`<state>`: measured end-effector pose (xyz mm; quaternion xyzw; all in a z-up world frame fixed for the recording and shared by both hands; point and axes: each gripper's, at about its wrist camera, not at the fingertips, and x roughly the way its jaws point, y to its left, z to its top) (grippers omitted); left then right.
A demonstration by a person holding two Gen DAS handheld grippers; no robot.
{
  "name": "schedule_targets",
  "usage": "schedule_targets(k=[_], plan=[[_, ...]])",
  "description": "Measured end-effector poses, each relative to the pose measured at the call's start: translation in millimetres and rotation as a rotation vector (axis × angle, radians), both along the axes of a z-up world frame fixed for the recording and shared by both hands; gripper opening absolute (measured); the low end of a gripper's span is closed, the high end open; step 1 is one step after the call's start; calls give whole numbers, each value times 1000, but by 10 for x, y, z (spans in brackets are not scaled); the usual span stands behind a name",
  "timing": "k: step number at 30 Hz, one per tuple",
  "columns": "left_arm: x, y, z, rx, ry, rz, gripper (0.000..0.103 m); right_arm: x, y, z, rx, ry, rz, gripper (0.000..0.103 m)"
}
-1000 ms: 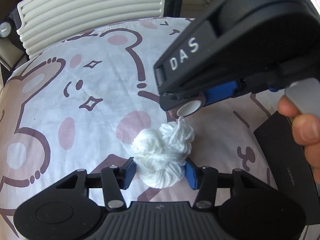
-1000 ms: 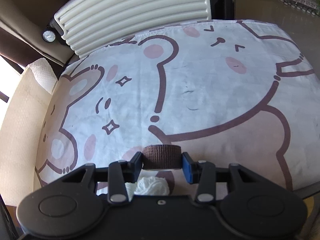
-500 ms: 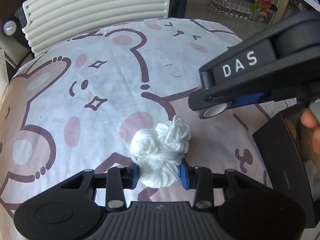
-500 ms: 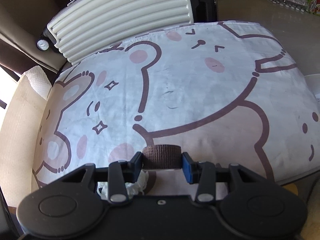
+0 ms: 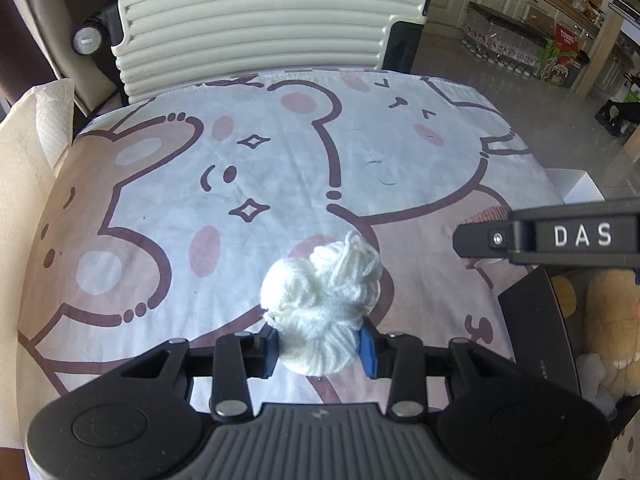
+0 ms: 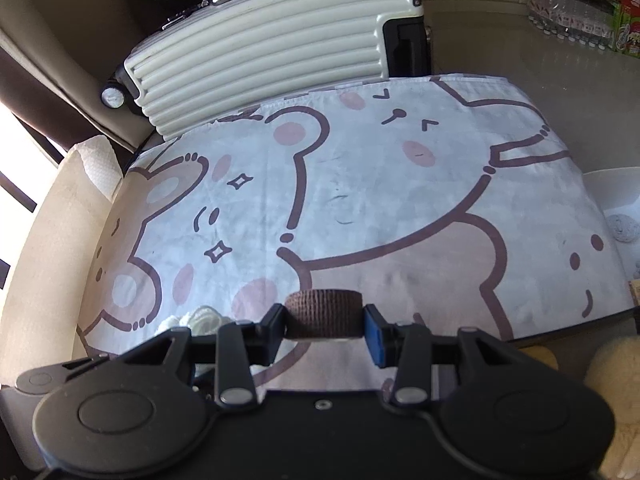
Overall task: Organize objects
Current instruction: 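Carry the yarn ball and bandage roll with both tools over the black box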
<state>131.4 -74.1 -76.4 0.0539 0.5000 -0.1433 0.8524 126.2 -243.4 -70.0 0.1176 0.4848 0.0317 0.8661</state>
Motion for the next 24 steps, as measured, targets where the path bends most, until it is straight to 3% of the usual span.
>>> schedule_targets(k=[24], plan=[[-396,154,643,-17,-76,106,40,-672,-144,411,-129,-61,48,43]])
